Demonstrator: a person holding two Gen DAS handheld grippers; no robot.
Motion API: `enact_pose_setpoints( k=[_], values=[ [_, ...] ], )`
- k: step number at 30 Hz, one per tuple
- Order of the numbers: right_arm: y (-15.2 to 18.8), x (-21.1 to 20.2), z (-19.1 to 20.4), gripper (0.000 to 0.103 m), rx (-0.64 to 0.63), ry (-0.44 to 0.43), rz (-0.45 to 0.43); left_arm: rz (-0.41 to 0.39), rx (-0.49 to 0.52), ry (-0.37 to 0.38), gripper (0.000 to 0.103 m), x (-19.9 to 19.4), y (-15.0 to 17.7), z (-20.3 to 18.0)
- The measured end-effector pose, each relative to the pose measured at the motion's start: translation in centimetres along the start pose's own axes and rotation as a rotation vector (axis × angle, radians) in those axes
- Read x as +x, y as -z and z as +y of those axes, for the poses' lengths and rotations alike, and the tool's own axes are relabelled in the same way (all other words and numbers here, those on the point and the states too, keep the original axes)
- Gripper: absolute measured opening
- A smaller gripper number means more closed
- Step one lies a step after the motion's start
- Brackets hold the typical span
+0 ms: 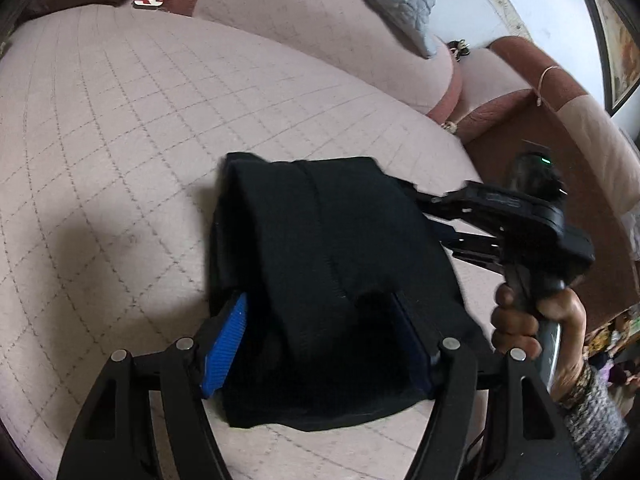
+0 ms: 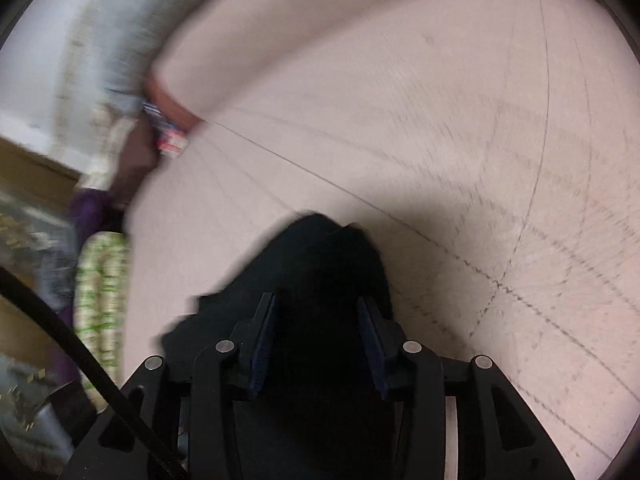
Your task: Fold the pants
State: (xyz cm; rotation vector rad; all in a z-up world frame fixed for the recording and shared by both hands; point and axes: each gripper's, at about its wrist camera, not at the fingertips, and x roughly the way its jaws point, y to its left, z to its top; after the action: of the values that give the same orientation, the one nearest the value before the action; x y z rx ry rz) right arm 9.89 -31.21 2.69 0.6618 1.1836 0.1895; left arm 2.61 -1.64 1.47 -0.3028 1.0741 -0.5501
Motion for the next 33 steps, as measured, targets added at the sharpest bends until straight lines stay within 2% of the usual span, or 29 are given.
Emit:
enact_pose_setpoints(
  k=[2,5,8,11,14,16,17,19,21,25,28,31,33],
  values=[
    [0.0,-0.7,0.5,0.047,-0.008,0.003,-0.042,-0.002,0.016,-0.002,0.07,-0.1,-0.1,-0.1],
    [1.0,-3.5,1.6,0.047,-0.039,-0.046,-0.106,0.008,0.019,0.003,0.07,0.0,-0.2,-0.1],
    [3.6,-6.5,2.2,0.047,-0.051,-0.168,-0.124,0.016,-0.01,0.022,0.07,0.1,-0.4,0.3],
    [8.0,-8.4,2.3,0.047,-0.082,-0.301,-0.092,0.017,-0.044,0.041,0.07,-0.2,-0.4,1.1],
    [11.0,-7.2,1.3,0.047,-0.064,-0.354,-0.004,0.017,-0.076,0.041,0.071,-0.2,-0.2,1.8],
    [12.2,-5.1,0.0,0.044,-0.044,-0.29,0.043,0.014,-0.09,0.043,0.071,-0.3,-0.1,1.9],
    [12.6,-4.7,-0.7,0.04,-0.016,-0.292,0.04,0.013,-0.093,0.043,0.071,-0.5,0.0,1.9],
    [13.1,-6.1,-0.9,0.041,0.011,-0.321,-0.002,-0.003,-0.083,0.043,0.071,-1.3,0.2,1.7],
    [13.9,-8.6,-0.2,0.044,-0.044,-0.313,-0.057,-0.047,-0.059,0.021,0.071,-2.6,0.5,1.1],
    [15.6,-13.8,-0.4,0.054,-0.154,-0.179,-0.208,-0.126,-0.024,-0.038,0.072,-4.7,0.6,-0.7],
    [16.4,-15.7,-1.9,0.055,-0.152,-0.086,-0.289,-0.202,0.061,-0.143,0.073,-6.6,1.2,-3.2],
    [16.6,-15.9,-3.3,0.056,-0.122,-0.046,-0.32,-0.27,0.106,-0.186,0.083,-8.4,2.4,-5.3],
    [16.7,-16.2,-4.3,0.056,-0.096,-0.047,-0.319,-0.301,0.119,-0.202,0.084,-9.4,3.2,-6.3]
  ],
)
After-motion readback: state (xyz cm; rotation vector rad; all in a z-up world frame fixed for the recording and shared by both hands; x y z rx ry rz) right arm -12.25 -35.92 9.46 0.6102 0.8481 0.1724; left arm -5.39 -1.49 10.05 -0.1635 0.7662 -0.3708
